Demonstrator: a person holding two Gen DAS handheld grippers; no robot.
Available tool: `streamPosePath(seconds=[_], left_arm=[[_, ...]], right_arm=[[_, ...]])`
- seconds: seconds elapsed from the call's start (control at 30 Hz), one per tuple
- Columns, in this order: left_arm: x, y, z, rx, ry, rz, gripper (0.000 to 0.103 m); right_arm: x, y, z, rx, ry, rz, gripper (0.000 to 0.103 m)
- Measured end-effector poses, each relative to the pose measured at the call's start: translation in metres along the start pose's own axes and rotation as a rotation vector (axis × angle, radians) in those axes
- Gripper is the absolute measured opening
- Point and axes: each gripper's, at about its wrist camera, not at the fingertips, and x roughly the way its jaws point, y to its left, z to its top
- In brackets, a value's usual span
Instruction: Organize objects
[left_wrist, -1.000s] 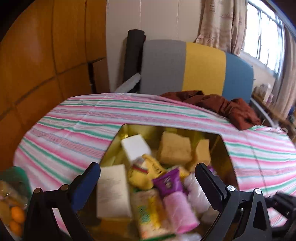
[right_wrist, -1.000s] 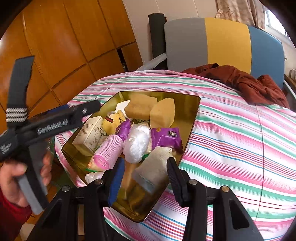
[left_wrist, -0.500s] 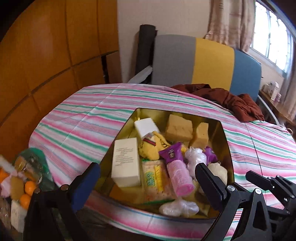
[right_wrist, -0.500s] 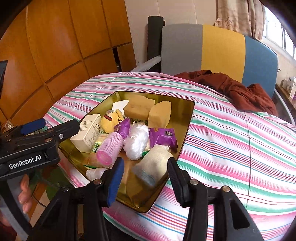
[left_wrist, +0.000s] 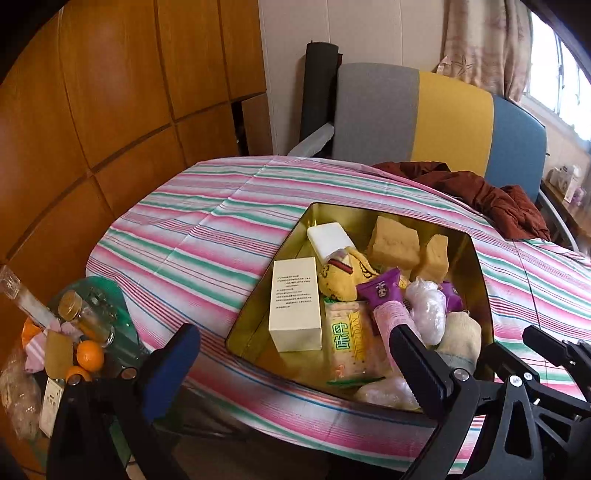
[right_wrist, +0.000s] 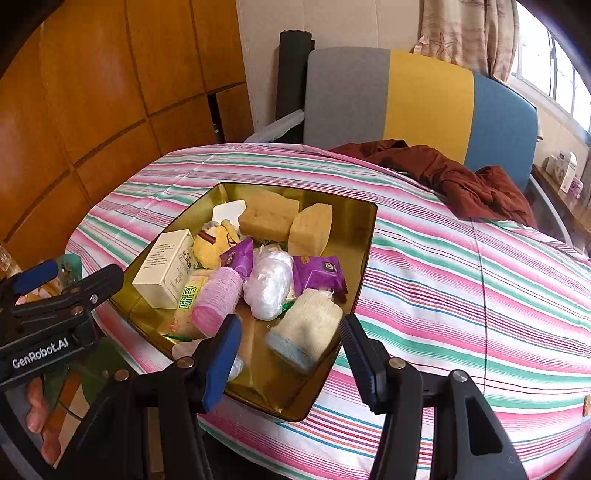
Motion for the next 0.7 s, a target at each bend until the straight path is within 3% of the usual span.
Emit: streamPosePath(seconds=[0.37,0.7], left_arm=[[0.0001,0.0023,-0.0022,-0.013,0.046,0.001,0.103],[-0.0018,-0.0024,-0.0010,0.024,0.032,0.013,0.103]], right_arm=[[0.0028,0.0020,0.0006,0.022,0.025,-0.025,0.057],[0.0043,0.0061,0.0048,0.028,0.030,-0.055,0.057]])
